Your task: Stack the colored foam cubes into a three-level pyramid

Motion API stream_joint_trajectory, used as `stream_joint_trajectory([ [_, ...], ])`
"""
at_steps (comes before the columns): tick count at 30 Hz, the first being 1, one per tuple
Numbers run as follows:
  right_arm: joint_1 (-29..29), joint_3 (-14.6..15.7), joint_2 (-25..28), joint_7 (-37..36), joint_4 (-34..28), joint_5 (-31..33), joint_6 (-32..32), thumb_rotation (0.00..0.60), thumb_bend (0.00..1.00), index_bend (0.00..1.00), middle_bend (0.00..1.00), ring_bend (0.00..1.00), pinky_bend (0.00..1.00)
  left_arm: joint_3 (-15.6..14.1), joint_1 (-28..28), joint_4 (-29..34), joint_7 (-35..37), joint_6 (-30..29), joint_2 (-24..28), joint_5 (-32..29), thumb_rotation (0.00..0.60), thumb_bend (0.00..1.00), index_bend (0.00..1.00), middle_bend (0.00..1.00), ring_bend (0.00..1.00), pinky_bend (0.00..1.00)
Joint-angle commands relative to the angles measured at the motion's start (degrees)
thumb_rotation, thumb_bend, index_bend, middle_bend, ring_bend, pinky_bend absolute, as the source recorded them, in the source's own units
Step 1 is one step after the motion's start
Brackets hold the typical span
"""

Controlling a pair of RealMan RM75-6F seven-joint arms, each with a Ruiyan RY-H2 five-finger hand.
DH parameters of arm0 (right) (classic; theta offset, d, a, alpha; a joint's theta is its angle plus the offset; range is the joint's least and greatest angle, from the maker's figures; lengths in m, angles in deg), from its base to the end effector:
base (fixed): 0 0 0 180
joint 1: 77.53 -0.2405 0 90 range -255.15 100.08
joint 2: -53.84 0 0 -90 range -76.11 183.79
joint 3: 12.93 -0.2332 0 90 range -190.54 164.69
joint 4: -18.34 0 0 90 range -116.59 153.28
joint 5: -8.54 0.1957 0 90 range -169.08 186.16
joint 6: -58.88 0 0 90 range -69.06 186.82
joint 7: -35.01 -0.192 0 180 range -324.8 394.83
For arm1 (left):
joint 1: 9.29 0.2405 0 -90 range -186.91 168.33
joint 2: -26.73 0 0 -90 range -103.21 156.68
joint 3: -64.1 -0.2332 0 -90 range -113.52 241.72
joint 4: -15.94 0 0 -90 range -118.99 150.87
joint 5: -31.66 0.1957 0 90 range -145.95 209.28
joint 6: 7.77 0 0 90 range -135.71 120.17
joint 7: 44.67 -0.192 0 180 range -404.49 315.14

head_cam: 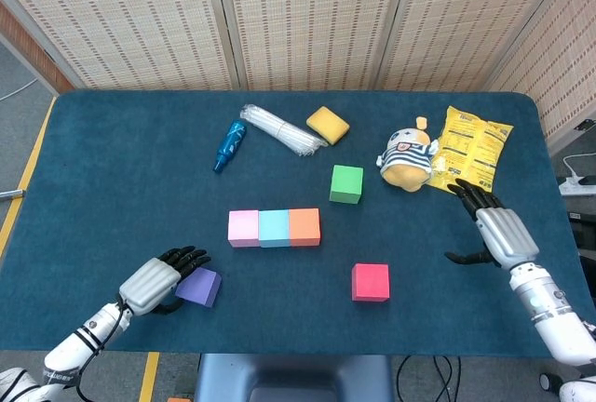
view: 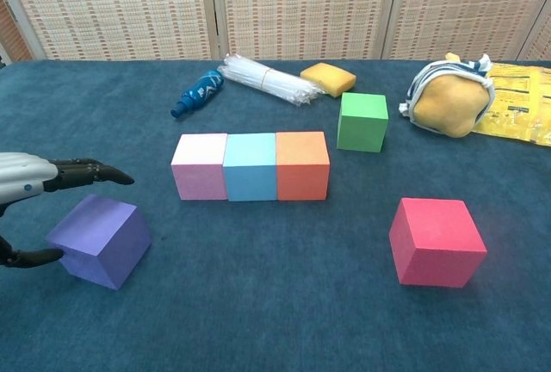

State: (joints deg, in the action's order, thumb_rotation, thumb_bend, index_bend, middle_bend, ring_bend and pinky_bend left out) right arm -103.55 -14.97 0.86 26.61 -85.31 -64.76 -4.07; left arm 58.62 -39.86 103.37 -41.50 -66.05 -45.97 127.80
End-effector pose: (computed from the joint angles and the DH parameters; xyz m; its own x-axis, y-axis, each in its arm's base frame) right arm -0.2292 -0.3054 0.1454 0.2573 -0.2755 0.9262 -0.9660 -0.0983 0.2391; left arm -0.2002 0.2730 0.0114 0.5440 0.3830 0.7465 0.7827 -0.5521 -0.2871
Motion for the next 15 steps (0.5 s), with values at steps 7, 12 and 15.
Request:
stream_joint_trajectory([
  [7,1.05,-0.82,-0.04,-1.55,1.04,-1.1,0.35,0.6,0.24,0.0,0.1,0.09,0.21,2.63,-0.15,1.01,4.54,-1.17,-0.12,-3.92,0.6,0.35,0.39,0.47,0.42,0.41],
  [12,1.58,-1.28,0.3,-2.22,1.35,-1.68,0.3,0.6,0.24,0.0,0.1,0.09,0.21,6.25,-0.27,7.7,6.25,-3.97,4.88,-6.76,0.6,0.35,0.38,0.47,0.44,0.42],
  [15,1.74,-1.54,0.91,-2.21,1.15,-1.97,0.48,0.6,0.24,0.0,0.1,0.09,0.21,9.36,-1.44,12.31,6.44,-3.34,8.24,-10.31,0.6,0.35,0.37,0.47,0.44,0.42],
])
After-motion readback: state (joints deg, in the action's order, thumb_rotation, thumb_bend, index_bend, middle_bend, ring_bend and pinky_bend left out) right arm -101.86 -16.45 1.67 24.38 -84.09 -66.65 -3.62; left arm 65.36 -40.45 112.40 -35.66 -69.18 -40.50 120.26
